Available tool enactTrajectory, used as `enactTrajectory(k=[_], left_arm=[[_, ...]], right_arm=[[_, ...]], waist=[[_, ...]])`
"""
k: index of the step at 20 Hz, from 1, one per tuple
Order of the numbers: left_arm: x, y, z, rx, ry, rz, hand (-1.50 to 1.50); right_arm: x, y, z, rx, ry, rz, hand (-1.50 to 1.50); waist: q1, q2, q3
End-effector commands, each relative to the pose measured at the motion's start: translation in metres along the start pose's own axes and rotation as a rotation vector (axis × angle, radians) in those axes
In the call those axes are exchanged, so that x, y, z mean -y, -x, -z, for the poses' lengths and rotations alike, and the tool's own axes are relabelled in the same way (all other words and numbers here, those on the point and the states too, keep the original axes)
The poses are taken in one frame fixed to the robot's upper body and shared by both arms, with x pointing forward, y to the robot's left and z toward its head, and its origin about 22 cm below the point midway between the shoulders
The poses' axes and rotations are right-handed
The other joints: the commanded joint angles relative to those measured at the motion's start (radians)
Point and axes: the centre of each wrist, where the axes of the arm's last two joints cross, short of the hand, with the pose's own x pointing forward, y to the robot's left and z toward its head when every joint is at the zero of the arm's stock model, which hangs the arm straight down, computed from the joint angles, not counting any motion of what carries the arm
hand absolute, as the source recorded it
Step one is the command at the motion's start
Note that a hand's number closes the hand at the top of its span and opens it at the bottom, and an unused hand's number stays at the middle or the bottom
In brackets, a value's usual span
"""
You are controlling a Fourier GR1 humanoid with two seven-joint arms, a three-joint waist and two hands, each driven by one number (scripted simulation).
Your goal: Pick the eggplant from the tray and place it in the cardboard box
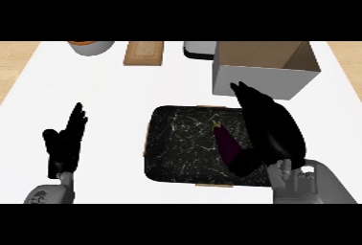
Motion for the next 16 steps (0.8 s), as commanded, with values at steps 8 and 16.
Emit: enactTrajectory(k=[8, 16], left_arm=[[0.014, -0.001, 0.008, 0.013, -0.010, -0.008, 0.00], [0.001, 0.006, 0.003, 0.007, 0.001, -0.001, 0.00]], right_arm=[[-0.030, -0.040, 0.025, -0.247, -0.160, -0.124, -1.50], [-0.054, -0.062, 0.027, -0.271, -0.160, -0.155, -1.50]], waist=[[-0.008, 0.001, 0.001], [-0.007, 0.001, 0.001]])
